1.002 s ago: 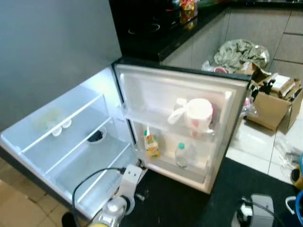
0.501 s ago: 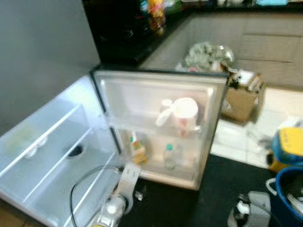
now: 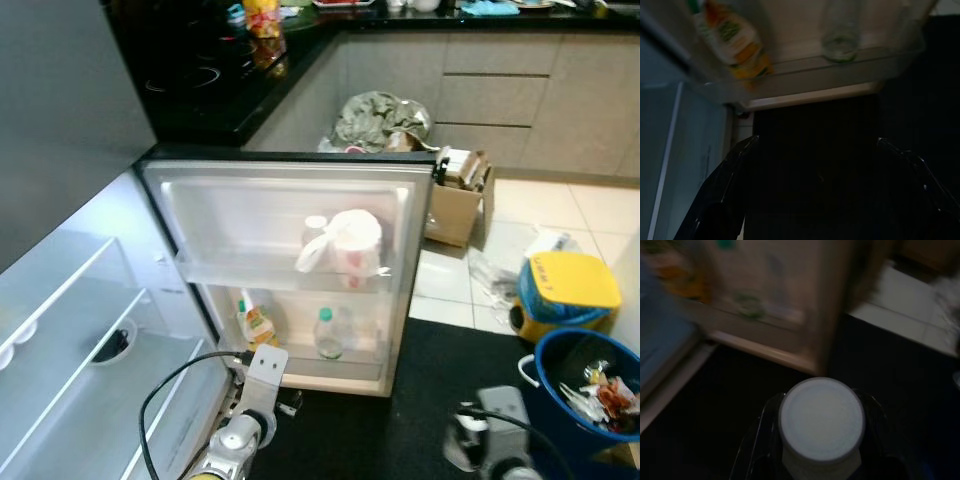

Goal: Restocking fridge

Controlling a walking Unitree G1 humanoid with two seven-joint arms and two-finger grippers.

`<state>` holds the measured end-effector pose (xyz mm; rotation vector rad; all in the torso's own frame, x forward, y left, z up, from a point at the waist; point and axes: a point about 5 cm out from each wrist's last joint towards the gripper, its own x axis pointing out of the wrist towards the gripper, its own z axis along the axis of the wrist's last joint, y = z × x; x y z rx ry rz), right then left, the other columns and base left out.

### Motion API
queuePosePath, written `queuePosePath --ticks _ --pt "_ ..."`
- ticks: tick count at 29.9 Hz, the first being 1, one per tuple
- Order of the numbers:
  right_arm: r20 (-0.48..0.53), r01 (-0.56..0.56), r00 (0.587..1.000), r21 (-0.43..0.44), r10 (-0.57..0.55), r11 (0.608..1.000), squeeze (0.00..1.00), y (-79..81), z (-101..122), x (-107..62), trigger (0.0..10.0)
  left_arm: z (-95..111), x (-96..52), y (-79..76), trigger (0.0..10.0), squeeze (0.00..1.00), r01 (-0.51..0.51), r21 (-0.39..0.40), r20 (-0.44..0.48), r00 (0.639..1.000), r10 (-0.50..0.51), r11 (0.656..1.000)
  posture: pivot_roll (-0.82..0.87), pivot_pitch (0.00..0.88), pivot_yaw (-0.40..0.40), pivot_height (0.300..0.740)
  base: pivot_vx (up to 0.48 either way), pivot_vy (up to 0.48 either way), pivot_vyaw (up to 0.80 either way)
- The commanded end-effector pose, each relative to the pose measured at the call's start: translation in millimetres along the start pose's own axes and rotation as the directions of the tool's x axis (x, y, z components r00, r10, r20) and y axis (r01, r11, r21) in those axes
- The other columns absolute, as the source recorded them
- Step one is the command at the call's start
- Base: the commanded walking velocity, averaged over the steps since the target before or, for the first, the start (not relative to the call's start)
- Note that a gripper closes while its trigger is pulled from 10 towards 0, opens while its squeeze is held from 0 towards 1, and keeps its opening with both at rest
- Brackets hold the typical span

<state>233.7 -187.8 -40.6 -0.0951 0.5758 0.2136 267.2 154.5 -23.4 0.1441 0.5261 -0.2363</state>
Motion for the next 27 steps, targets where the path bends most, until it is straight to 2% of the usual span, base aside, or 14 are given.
queuePosePath --ticks 1,2,3,4,8,11,17,27 --pt "0.011 -0.054 0.998 -0.02 0.054 0.998 0.0 4.9 6.7 3.8 10.0 -2.9 -3.4 7.2 10.0 0.0 -0.029 -0.018 0.011 1.0 0.029 0.999 -0.03 0.025 -0.017 0.726 0.0 0.0 0.0" --pt "0.025 -0.114 0.993 -0.034 0.114 0.993 0.0 13.8 14.4 8.5 10.0 -4.3 -5.0 9.5 10.0 0.0 -0.039 -0.028 0.016 0.999 0.04 0.999 -0.02 0.025 -0.024 0.726 0.0 0.0 0.0" --pt "0.025 -0.114 0.993 -0.034 0.114 0.993 0.0 13.8 14.4 8.5 10.0 -4.3 -5.0 9.5 10.0 0.0 -0.039 -0.028 0.016 0.999 0.04 0.999 -0.02 0.025 -0.024 0.726 0.0 0.0 0.0" --pt "0.038 -0.156 0.987 -0.046 0.158 0.987 0.0 20.4 20.6 11.8 10.0 -5.2 -6.2 11.3 10.0 0.0 -0.046 -0.036 0.021 0.999 0.047 0.998 -0.01 0.026 -0.029 0.726 0.0 0.0 0.0" --pt "0.048 -0.187 0.981 -0.051 0.189 0.981 0.0 26.0 26.6 15.0 10.0 -6.8 -7.3 13.1 10.0 0.0 -0.055 -0.043 0.018 0.998 0.056 0.998 -0.01 0.027 -0.031 0.726 0.0 0.0 0.0" --pt "0.069 -0.211 0.975 -0.034 0.213 0.977 0.0 35.7 34.5 19.6 10.0 -14.3 -9.5 16.0 10.0 0.0 -0.066 -0.057 -0.029 0.998 0.064 0.996 -0.02 0.028 0.004 0.726 0.0 0.0 0.0" --pt "0.057 -0.199 0.978 0.009 0.198 0.98 0.0 31.6 18.4 11.7 10.0 -5.8 -5.7 11.8 10.0 0.0 -0.04 -0.062 0.003 0.999 0.041 0.997 -0.04 0.03 0.046 0.726 0.162 0.0 0.0" --pt "0.071 -0.205 0.977 0.028 0.203 0.978 0.0 25.9 13.8 6.5 10.0 -0.4 -2.0 5.4 10.0 0.0 0.002 -0.039 0.006 1.0 -0.002 0.999 -0.07 0.026 0.089 0.726 0.332 0.0 0.0"
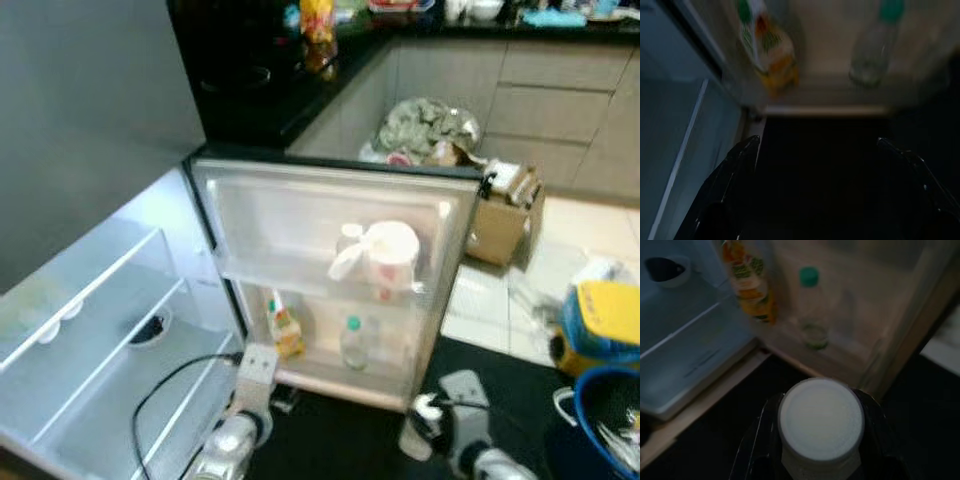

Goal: Restocking fridge

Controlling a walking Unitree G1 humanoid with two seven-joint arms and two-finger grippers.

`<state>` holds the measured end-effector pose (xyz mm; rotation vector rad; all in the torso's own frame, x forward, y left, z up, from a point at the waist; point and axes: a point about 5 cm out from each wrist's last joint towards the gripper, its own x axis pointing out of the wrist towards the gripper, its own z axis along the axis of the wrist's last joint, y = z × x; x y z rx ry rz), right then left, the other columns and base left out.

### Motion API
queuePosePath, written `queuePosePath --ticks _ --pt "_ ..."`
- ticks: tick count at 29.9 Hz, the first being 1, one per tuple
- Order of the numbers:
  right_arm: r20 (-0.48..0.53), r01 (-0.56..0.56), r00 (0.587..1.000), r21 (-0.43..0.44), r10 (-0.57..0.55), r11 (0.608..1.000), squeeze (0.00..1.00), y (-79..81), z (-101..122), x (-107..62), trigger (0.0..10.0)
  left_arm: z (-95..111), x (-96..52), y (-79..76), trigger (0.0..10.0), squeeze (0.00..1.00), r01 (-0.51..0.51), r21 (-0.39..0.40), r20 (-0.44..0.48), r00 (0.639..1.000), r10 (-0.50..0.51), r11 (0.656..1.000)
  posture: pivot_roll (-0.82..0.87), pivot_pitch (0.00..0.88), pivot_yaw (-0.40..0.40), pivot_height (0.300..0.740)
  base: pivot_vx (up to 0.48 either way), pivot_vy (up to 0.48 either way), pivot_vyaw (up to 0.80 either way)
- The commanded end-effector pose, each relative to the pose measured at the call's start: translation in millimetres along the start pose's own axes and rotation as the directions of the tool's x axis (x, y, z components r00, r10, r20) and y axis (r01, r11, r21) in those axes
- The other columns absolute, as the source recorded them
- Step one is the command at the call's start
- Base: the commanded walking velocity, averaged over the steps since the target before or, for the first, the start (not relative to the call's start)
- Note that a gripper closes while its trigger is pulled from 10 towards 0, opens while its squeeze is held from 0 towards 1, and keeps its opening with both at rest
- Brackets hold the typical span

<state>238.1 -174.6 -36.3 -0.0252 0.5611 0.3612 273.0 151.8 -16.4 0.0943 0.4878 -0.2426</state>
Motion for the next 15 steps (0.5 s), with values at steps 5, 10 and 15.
queuePosePath --ticks 5,10,15 --pt "0.063 -0.12 0.991 -0.016 0.12 0.993 0.0 15.6 11.1 4.6 10.0 -8.4 -3.3 4.6 10.0 0.0 0.001 0.014 -0.043 0.999 -0.001 1.0 -0.09 0.026 0.092 0.726 0.329 0.0 0.0" --pt "0.031 -0.12 0.992 -0.028 0.121 0.992 0.0 16.2 2.7 1.6 10.0 -12.5 -5.2 5.3 10.0 0.0 0.002 0.016 -0.054 0.999 -0.001 1.0 -0.08 0.031 0.086 0.726 0.319 0.0 0.0" --pt "0.021 -0.114 0.993 -0.021 0.115 0.993 0.0 15.3 -1.7 -1.0 10.0 -14.7 -6.8 6.8 10.0 0.0 -0.003 0.015 -0.057 0.998 0.004 1.0 -0.08 0.037 0.084 0.726 0.31 0.0 0.0"
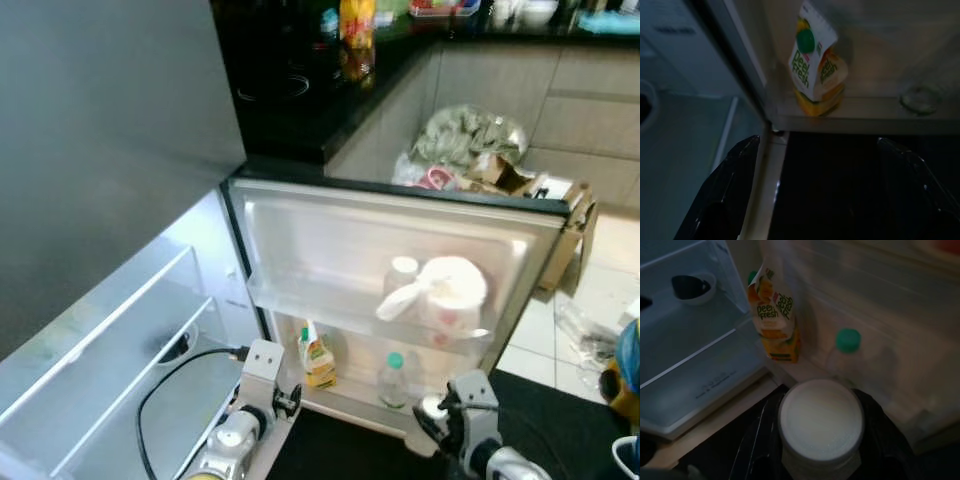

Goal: Restocking fridge

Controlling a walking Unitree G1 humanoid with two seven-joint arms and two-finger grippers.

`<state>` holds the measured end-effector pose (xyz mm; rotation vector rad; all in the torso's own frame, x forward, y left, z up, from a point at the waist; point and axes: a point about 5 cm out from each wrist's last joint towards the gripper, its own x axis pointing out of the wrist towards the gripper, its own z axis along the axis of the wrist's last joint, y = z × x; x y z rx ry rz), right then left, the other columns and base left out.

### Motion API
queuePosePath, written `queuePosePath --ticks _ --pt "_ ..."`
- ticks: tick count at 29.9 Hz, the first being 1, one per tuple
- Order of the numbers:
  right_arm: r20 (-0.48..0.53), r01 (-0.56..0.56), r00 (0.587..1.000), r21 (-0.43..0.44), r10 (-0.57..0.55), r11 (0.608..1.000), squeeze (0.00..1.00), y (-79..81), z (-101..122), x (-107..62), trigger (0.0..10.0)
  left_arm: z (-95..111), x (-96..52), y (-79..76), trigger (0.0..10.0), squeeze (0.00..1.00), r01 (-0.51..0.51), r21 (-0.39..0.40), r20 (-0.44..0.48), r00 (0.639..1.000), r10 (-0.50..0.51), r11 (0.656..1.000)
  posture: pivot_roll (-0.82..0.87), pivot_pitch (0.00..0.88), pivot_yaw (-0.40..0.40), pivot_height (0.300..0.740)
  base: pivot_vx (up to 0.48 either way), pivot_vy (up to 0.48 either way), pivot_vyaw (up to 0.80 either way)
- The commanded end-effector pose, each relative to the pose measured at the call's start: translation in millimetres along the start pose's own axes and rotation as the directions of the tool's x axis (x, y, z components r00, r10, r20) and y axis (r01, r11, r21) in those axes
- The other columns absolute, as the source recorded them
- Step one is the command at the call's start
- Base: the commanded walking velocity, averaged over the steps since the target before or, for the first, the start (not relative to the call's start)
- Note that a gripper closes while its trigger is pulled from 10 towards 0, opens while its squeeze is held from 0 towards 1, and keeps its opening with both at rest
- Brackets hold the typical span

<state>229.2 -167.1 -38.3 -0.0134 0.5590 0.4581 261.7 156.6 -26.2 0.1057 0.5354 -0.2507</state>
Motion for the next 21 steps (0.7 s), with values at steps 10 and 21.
queuePosePath --ticks 10,21 --pt "0.015 -0.01 1.0 0.003 0.01 1.0 0.0 1.5 0.1 -2.0 10.0 -1.0 -2.0 5.6 10.0 0.0 -0.015 0.027 0.004 1.0 0.014 1.0 -0.09 0.054 0.089 0.726 0.087 0.0 0.0" --pt "0.026 -0.297 0.955 0.004 0.297 0.955 0.0 22.5 13.4 -4.2 10.0 -6.7 -4.2 1.8 10.0 0.0 0.012 0.014 -0.005 1.0 -0.012 1.0 -0.09 0.06 0.083 0.726 0.0 0.0 0.0"
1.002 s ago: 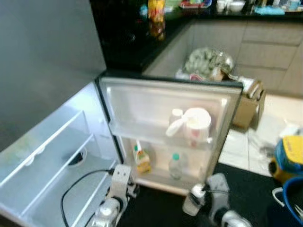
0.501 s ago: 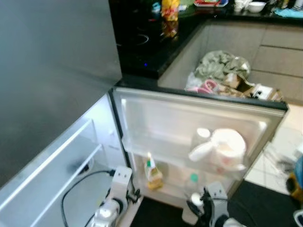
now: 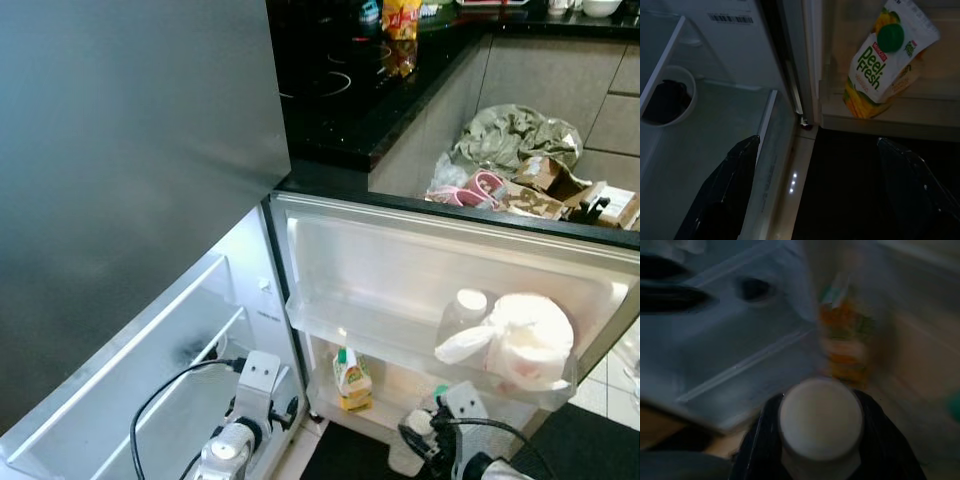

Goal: Restocking fridge

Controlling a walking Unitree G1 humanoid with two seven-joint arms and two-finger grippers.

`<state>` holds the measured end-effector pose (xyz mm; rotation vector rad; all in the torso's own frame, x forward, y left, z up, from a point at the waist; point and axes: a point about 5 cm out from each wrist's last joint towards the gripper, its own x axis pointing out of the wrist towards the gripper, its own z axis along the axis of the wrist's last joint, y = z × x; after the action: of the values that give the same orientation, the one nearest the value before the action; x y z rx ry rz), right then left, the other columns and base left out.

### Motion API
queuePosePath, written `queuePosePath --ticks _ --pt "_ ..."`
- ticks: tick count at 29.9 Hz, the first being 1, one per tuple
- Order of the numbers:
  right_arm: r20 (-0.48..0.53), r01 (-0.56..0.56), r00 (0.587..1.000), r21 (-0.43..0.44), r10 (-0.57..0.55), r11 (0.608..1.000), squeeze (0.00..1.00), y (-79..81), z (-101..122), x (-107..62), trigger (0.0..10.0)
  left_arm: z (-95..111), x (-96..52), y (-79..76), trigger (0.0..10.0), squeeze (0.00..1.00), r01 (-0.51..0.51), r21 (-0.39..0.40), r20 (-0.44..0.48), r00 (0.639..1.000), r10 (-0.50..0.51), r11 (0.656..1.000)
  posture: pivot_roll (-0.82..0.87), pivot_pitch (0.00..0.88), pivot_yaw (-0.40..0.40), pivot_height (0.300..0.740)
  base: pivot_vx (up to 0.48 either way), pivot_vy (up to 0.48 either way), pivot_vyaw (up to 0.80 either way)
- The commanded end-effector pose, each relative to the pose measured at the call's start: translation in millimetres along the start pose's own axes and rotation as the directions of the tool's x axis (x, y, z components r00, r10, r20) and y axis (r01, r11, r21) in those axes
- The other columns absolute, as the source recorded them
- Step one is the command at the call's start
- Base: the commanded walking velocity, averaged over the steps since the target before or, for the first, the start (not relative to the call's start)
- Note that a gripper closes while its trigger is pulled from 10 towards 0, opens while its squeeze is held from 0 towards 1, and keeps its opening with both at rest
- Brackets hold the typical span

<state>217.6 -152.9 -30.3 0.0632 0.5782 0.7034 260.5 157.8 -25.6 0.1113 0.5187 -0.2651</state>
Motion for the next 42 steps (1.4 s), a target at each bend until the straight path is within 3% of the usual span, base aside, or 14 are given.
queuePosePath --ticks 1,5,6,11,12,13,15,16,21,23,28,32,38,42 --pt "0.038 -0.143 0.989 -0.036 0.145 0.989 0.0 11.5 18.8 2.4 10.0 -6.5 -2.7 0.3 10.0 0.0 0.007 0.005 -0.022 1.0 -0.007 1.0 -0.09 0.061 0.084 0.726 0.0 0.0 0.0" --pt "0.043 -0.283 0.957 -0.073 0.287 0.956 0.0 25.8 36.4 -1.8 10.0 -6.7 -2.6 -0.2 10.0 0.0 0.014 0.01 -0.025 1.0 -0.014 1.0 -0.1 0.062 0.084 0.726 0.0 0.0 0.0" --pt "0.073 -0.361 0.927 -0.09 0.368 0.928 0.0 34.6 56.8 -6.7 10.0 -6.9 -2.7 0.3 10.0 0.0 0.016 0.011 -0.027 1.0 -0.015 1.0 -0.1 0.063 0.085 0.726 0.0 0.0 0.0" --pt "0.127 -0.502 0.846 -0.133 0.517 0.854 0.0 52.7 96.1 -20.6 10.0 -6.7 -2.4 0.7 10.0 0.0 0.017 0.008 -0.03 0.999 -0.016 1.0 -0.11 0.064 0.088 0.726 0.0 0.0 0.0" --pt "0.174 -0.556 0.794 -0.179 0.582 0.812 0.0 60.5 125.4 -30.0 10.0 -6.4 -2.1 0.4 10.0 0.0 0.019 0.005 -0.031 0.999 -0.019 1.0 -0.11 0.064 0.086 0.726 0.0 0.0 0.0" --pt "0.174 -0.556 0.794 -0.179 0.582 0.812 0.0 60.5 125.4 -30.0 10.0 -6.4 -2.1 0.4 10.0 0.0 0.019 0.005 -0.031 0.999 -0.019 1.0 -0.11 0.064 0.086 0.726 0.0 0.0 0.0" --pt "0.252 -0.601 0.701 -0.296 0.667 0.743 0.0 71.5 176.6 -47.3 10.0 -6.0 -1.7 -1.1 10.0 0.0 0.023 -0.002 -0.029 0.999 -0.023 1.0 -0.11 0.064 0.082 0.726 0.0 0.0 0.0" --pt "0.271 -0.599 0.68 -0.331 0.682 0.729 0.0 73.4 189.4 -51.6 10.0 -5.9 -1.5 -1.8 10.0 0.0 0.024 -0.004 -0.028 0.999 -0.025 1.0 -0.11 0.064 0.079 0.726 0.0 0.0 0.0" --pt "0.337 -0.473 0.69 -0.46 0.641 0.752 0.0 67.8 230.8 -54.2 10.0 -7.5 -1.9 -4.4 10.0 0.0 0.028 -0.008 -0.028 0.999 -0.028 1.0 -0.11 0.065 0.071 0.726 0.0 0.0 0.0" --pt "0.317 -0.41 0.72 -0.523 0.617 0.747 0.0 64.5 241.7 -50.6 10.0 -8.4 -2.2 -5.2 10.0 0.0 0.029 -0.01 -0.028 0.999 -0.03 1.0 -0.11 0.063 0.069 0.726 0.0 0.0 0.0" --pt "0.277 -0.309 0.798 -0.575 0.536 0.758 0.0 56.5 244.4 -39.6 10.0 -7.9 -2.2 -5.2 10.0 0.0 0.028 -0.012 -0.025 0.999 -0.028 1.0 -0.11 0.063 0.063 0.726 0.0 0.0 0.0" --pt "0.281 -0.102 0.899 -0.612 0.336 0.784 0.0 38.8 251.7 -28.1 10.0 -6.4 -2.0 -3.0 10.0 0.0 0.02 -0.017 -0.02 1.0 -0.02 1.0 -0.11 0.066 0.062 0.726 0.0 0.0 0.0" --pt "0.284 0.053 0.941 -0.663 0.186 0.747 0.0 19.5 254.1 -20.2 10.0 -6.7 -2.2 -2.8 10.0 0.0 0.021 -0.018 -0.021 1.0 -0.021 1.0 -0.11 0.068 0.061 0.726 0.0 0.0 0.0" --pt "0.28 0.081 0.948 -0.672 0.152 0.736 0.0 13.7 252.1 -17.2 10.0 -6.7 -2.0 -3.4 10.0 0.0 0.022 -0.019 -0.021 1.0 -0.022 1.0 -0.11 0.068 0.059 0.726 0.0 0.0 0.0"
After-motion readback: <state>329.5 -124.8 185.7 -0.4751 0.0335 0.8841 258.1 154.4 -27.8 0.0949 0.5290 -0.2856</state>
